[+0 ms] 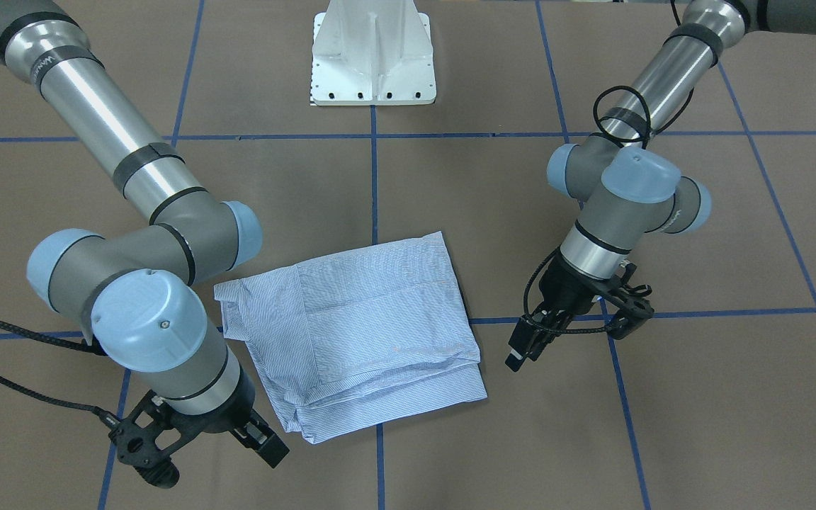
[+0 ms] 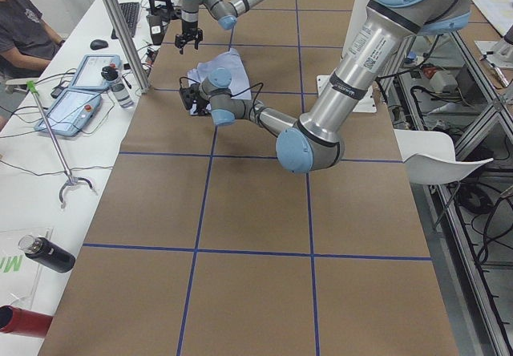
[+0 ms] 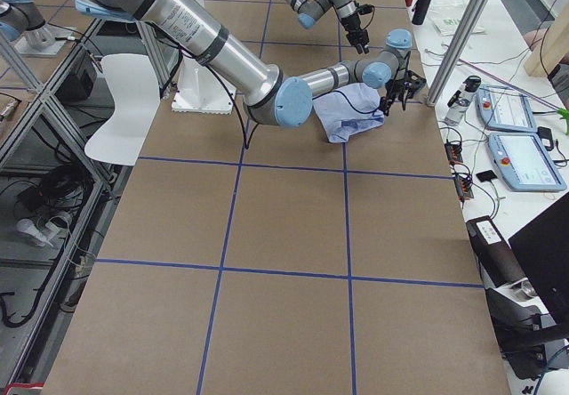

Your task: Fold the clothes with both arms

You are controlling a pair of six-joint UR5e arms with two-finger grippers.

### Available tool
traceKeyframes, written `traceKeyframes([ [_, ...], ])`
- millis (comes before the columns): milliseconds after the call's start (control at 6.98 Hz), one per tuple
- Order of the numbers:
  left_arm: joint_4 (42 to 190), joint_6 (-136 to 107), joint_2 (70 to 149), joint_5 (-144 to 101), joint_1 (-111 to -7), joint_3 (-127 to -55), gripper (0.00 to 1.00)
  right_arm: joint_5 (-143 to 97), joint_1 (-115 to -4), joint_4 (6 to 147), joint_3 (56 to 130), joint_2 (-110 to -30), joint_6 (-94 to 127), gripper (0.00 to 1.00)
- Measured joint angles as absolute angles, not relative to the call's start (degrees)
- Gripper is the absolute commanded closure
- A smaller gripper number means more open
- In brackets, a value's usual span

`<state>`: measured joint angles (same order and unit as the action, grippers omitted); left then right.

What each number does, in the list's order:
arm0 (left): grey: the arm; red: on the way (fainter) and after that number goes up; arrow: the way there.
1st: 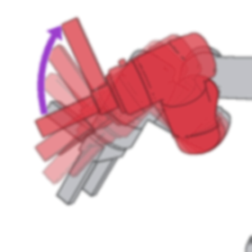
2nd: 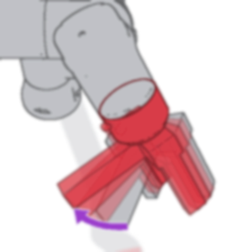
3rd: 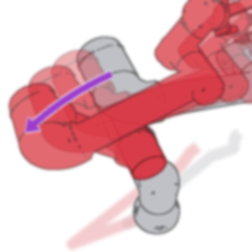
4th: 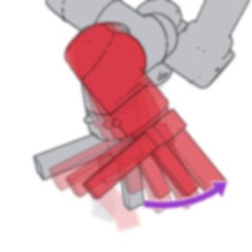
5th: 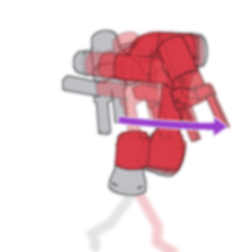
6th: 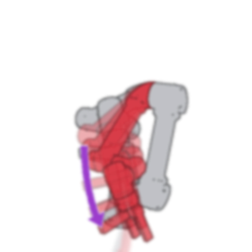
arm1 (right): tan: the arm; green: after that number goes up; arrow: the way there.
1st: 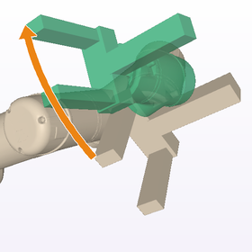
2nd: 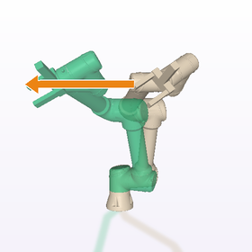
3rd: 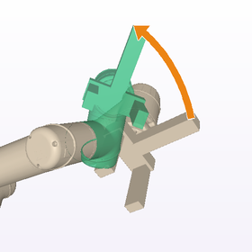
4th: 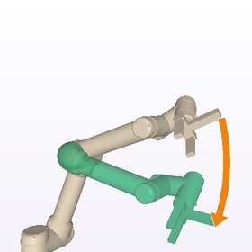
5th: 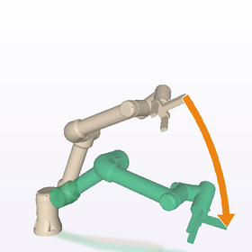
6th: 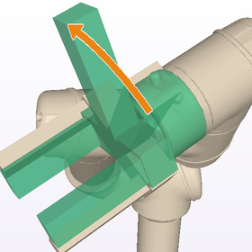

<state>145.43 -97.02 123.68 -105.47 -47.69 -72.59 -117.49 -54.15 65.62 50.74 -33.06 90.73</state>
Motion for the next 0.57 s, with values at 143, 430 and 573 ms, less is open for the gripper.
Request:
traceKeyframes([
  [143, 145.3, -90.5, 121.0, -108.5, -49.4, -75.1, 0.42, -119.1, -55.9, 65.8, 53.4, -36.5, 84.5, 0.00],
  [430, 145.0, -76.4, 114.6, -113.8, -53.7, -79.2, 0.42, -123.1, -60.6, 66.0, 58.2, -44.8, 69.4, 0.00],
  [573, 145.0, -68.8, 110.7, -116.2, -56.2, -80.9, 0.42, -125.3, -63.1, 66.5, 60.8, -49.5, 61.3, 0.00],
])
